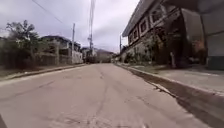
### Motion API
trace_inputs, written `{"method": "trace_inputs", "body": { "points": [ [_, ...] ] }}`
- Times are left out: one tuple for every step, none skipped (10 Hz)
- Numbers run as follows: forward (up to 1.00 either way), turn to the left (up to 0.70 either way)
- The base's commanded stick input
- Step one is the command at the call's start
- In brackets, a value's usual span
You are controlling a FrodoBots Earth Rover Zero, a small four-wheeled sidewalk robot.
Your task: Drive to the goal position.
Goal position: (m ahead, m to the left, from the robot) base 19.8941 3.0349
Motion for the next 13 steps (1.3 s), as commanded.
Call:
{"method": "trace_inputs", "body": {
  "points": [
    [1.00, -0.33],
    [1.00, -0.14],
    [1.00, 0.00],
    [1.00, 0.00],
    [1.00, 0.00],
    [1.00, 0.00],
    [1.00, 0.00],
    [1.00, 0.00],
    [1.00, 0.00],
    [1.00, 0.00],
    [1.00, 0.00],
    [1.00, 0.00],
    [1.00, 0.00]
  ]
}}
